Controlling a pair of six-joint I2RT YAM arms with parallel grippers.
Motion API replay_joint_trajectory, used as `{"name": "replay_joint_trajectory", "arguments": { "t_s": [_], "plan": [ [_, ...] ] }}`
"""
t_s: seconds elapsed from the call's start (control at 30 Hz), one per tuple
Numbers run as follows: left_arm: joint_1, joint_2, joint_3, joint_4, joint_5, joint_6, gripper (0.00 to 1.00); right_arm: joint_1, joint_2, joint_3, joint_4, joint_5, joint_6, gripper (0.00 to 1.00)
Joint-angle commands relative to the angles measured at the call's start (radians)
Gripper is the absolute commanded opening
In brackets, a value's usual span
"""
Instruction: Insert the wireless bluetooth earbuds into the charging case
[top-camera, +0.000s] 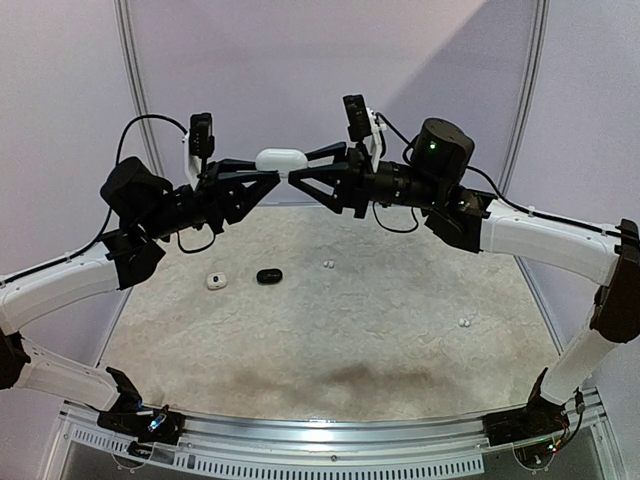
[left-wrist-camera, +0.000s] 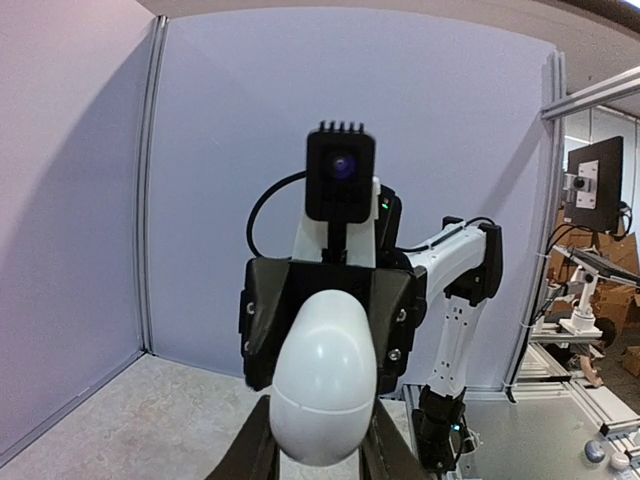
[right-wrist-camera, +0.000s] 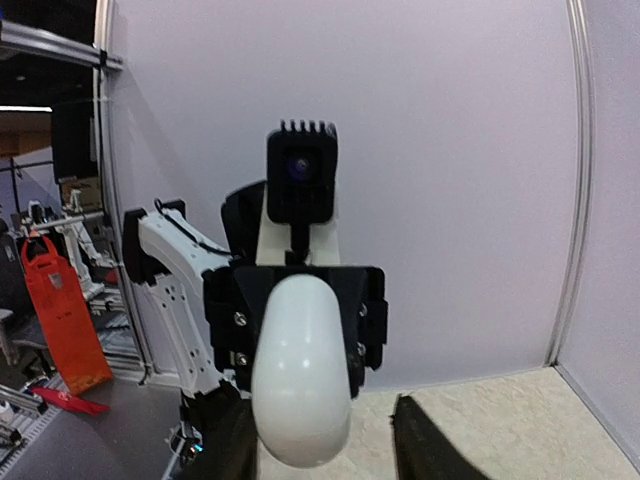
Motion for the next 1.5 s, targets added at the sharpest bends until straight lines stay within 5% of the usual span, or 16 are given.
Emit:
{"name": "replay_joint_trajectory", "arguments": {
  "t_s": [0.0,0.17,0.3,0.7,1.47],
  "plan": [
    [-0.006,-0.021,-0.030,-0.004,0.005,0.085,0.00,0.000,-0.011,0.019,-0.138,0.066,-0.016,0.57],
    [0.016,-0.042,-0.043,-0.035,-0.007,0.146,0.00,0.007,-0.043,0.062,-0.272,0.111,-0.064,0.92],
    [0.020,-0.043,-0.044,-0.069,-0.012,0.224,0.00,0.025,-0.058,0.129,-0.454,0.167,-0.155,0.99],
    [0.015,-0.027,-0.031,-0.135,0.046,0.403,0.00,0.044,-0.018,0.268,-0.708,0.341,-0.330,0.98],
    [-0.015,-0.059,-0.087,-0.279,0.070,0.735,0.00,0.042,0.049,0.336,-0.781,0.397,-0.259,0.94]
  ]
}}
